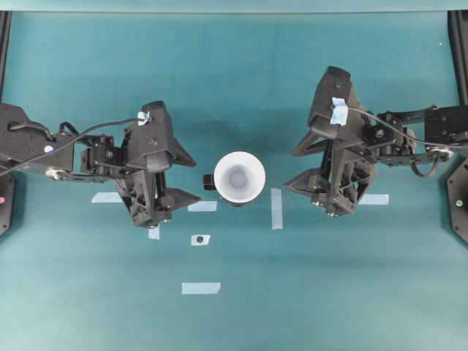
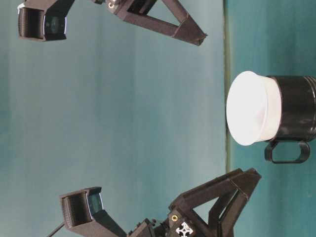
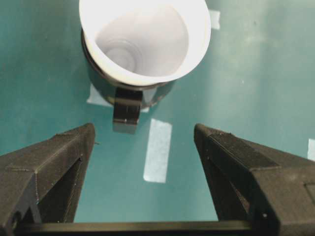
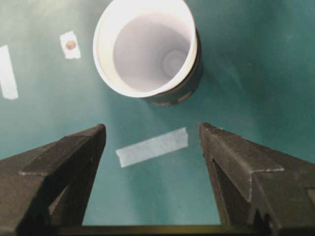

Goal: Holding the cup holder with the left arm, the right arm places the cup into the cup holder.

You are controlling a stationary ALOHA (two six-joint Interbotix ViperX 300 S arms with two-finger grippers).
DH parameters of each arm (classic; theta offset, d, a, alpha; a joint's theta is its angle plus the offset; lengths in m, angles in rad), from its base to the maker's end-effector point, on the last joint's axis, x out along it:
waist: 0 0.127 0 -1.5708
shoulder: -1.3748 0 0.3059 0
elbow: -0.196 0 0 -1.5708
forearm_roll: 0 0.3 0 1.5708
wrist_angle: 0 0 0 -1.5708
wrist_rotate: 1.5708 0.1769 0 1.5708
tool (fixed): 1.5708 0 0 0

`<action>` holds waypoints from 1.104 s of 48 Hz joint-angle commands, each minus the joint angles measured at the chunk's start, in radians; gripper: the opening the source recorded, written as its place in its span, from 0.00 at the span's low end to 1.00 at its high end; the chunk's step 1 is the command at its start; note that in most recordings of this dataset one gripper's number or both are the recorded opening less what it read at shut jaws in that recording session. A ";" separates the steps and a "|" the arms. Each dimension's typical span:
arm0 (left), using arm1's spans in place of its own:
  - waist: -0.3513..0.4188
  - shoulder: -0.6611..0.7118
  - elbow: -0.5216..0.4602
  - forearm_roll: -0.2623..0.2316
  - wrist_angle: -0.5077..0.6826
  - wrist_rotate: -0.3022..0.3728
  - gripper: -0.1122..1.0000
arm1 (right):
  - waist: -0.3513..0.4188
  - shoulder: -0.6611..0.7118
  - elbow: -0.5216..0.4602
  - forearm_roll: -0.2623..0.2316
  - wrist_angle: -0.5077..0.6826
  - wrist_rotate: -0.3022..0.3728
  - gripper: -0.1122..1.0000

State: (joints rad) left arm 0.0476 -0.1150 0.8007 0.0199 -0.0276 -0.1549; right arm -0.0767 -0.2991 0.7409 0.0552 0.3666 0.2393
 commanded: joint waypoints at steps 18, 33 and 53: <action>-0.003 -0.009 -0.011 0.002 -0.020 0.000 0.88 | 0.003 -0.020 0.006 -0.002 -0.008 -0.009 0.83; -0.003 -0.009 -0.011 0.002 -0.018 0.000 0.88 | 0.000 -0.020 0.006 -0.002 -0.012 -0.008 0.83; -0.002 -0.006 -0.012 0.002 -0.018 -0.002 0.87 | 0.000 -0.020 0.012 -0.003 -0.012 -0.003 0.83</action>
State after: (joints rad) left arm 0.0476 -0.1135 0.8007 0.0184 -0.0383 -0.1549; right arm -0.0767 -0.2991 0.7609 0.0552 0.3605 0.2408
